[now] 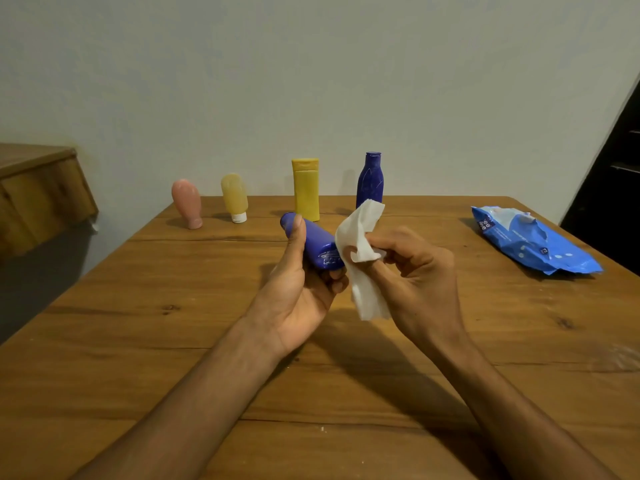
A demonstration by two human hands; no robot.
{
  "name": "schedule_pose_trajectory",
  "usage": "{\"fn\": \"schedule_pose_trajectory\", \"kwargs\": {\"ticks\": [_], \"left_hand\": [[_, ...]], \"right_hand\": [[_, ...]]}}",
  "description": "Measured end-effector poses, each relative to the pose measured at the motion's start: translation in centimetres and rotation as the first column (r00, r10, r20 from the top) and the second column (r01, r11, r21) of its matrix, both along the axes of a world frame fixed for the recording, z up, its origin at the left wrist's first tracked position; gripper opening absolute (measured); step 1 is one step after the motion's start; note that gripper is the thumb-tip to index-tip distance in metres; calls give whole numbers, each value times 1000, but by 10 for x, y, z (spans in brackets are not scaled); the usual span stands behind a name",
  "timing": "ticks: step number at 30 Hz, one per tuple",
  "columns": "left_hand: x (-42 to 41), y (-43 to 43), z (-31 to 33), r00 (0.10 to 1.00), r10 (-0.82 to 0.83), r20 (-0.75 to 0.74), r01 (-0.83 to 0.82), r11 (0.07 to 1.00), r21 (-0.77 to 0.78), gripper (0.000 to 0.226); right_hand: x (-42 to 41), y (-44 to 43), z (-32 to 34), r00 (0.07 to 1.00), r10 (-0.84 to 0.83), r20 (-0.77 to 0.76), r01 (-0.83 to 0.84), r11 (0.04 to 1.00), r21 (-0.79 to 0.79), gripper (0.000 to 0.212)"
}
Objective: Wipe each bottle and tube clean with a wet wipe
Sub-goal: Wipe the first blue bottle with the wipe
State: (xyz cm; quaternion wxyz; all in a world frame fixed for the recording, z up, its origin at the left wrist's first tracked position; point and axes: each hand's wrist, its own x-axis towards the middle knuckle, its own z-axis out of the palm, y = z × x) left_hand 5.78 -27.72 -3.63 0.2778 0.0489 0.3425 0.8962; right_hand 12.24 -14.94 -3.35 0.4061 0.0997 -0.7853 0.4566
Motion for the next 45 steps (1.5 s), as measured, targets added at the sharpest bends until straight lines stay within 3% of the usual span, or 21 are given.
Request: {"fn": "schedule_pose_trajectory", "kwargs": {"ticks": [6,11,21,27,32,35,45], "left_hand": [[4,0,0,984,86,-156,-125,957,-262,82],[6,-1,-4,987,15,-160,-48,978,-204,72],[-3,-4,-6,977,45,-210,-117,932,-343,78],[0,-3,-3,982,20,-186,-82,941,-328,81],[2,-5,0,986,-40,-163,1,973,-229,55],[2,-5,1,991,-63,-122,41,984,-172,55],[0,-1,-1,993,-82,-79,73,992,-106,41]], "right_hand": [[0,1,0,999,20,45,-19,1000,-11,24],[3,-2,2,985,152,86,-148,987,-56,18],[2,-1,1,951,207,230,-167,969,-182,9],[0,1,-2,945,190,266,-152,976,-158,13],[-3,4,-6,948,80,307,-51,994,-100,17],[-6,5,-9,948,-21,318,42,997,-60,18],[-5,7,-6,955,3,296,55,980,-189,16]]}}
